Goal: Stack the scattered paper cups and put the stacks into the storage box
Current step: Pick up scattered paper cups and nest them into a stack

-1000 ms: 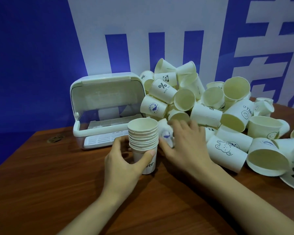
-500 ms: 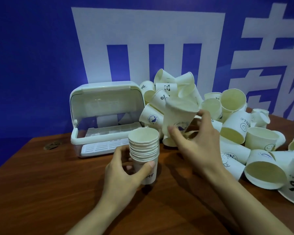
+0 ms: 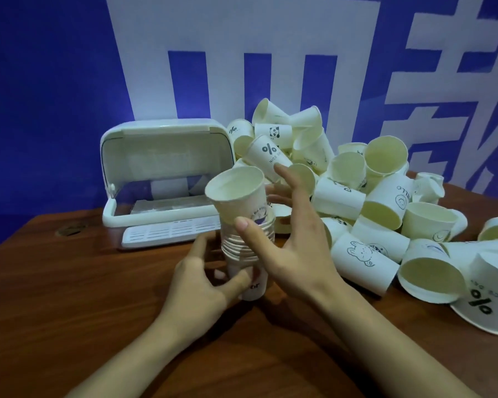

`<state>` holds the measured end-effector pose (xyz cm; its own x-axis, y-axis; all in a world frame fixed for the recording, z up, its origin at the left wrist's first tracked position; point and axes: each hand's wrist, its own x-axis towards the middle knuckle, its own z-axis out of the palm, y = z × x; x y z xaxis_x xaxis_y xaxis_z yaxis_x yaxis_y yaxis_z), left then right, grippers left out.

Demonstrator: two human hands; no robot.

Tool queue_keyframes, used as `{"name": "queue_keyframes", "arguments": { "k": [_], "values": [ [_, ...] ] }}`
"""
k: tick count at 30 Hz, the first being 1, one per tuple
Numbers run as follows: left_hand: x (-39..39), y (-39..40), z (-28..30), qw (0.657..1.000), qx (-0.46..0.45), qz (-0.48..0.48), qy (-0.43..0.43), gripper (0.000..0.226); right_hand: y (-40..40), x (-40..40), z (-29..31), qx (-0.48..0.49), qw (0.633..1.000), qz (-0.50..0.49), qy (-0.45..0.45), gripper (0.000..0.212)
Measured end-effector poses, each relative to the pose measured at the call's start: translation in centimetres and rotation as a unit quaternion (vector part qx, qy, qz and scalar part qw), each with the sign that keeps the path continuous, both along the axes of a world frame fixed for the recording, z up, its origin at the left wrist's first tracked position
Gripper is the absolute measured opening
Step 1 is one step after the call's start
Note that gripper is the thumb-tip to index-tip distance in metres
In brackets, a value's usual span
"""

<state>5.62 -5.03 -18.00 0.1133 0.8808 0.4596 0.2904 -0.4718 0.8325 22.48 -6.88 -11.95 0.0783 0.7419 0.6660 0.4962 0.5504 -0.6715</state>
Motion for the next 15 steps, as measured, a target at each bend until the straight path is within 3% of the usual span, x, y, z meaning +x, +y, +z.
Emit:
{"name": "queue_keyframes", "arguments": {
  "k": [6,10,15],
  "values": [
    [0.0,0.0,-0.1,1.0,0.001,-0.003,-0.024,0.065,0.5,-0.1,-0.8,0.032,0.999,-0.036,-0.022,0.055],
    [0.1,0.0,-0.1,1.0,0.005,0.002,-0.006,0.06,0.5,0.3,-0.6,0.042,0.999,-0.019,-0.025,0.054],
    [0.0,-0.1,0.1,1.0,0.003,0.003,-0.011,0.055,1.1,0.2,-1.3,0.033,0.99,-0.062,-0.123,0.05]
  ]
}}
